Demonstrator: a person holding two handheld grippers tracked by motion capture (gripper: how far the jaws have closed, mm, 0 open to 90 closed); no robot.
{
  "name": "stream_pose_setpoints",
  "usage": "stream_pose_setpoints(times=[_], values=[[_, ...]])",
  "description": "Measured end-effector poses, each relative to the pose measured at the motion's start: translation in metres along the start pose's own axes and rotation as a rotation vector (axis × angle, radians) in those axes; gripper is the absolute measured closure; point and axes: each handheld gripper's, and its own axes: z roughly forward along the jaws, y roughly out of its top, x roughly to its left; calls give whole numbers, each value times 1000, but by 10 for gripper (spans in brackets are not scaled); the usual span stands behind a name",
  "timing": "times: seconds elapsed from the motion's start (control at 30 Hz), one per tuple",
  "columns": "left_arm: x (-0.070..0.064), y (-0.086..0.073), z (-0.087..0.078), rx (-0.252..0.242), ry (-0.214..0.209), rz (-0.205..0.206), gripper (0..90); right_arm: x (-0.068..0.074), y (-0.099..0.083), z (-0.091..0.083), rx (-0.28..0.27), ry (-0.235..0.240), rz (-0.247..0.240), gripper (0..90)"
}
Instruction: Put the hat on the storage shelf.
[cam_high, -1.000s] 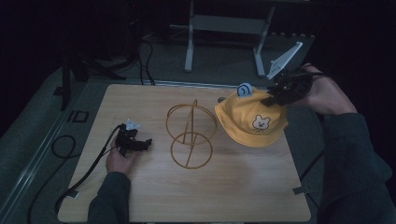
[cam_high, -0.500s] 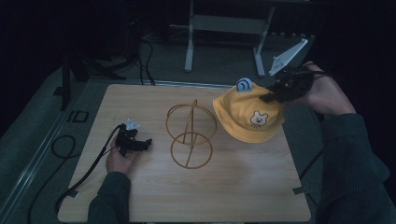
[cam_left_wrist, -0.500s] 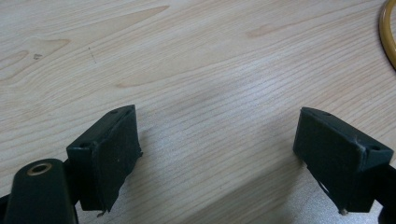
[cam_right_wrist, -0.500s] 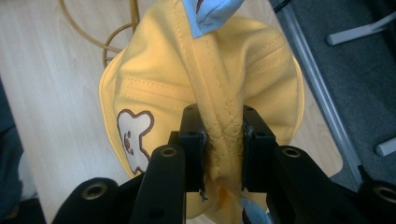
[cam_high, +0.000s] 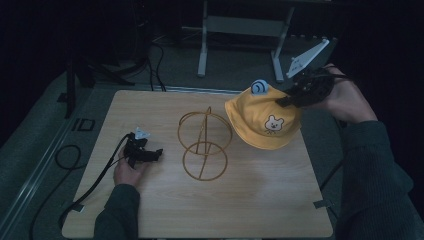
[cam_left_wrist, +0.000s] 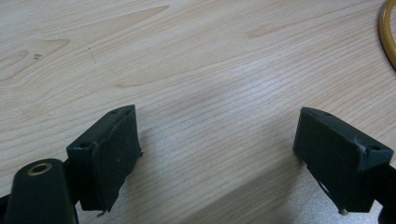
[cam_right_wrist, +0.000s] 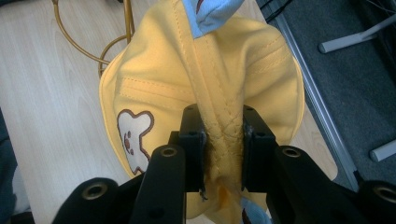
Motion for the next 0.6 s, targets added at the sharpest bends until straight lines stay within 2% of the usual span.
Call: stream_pose_setpoints(times=[0.17, 0.6], values=[[0, 0, 0, 0, 0, 0, 142, -1, 5, -1, -34, 9, 5, 745], [0, 0, 0, 0, 0, 0, 142, 4, 21, -1, -46, 15, -23, 745]])
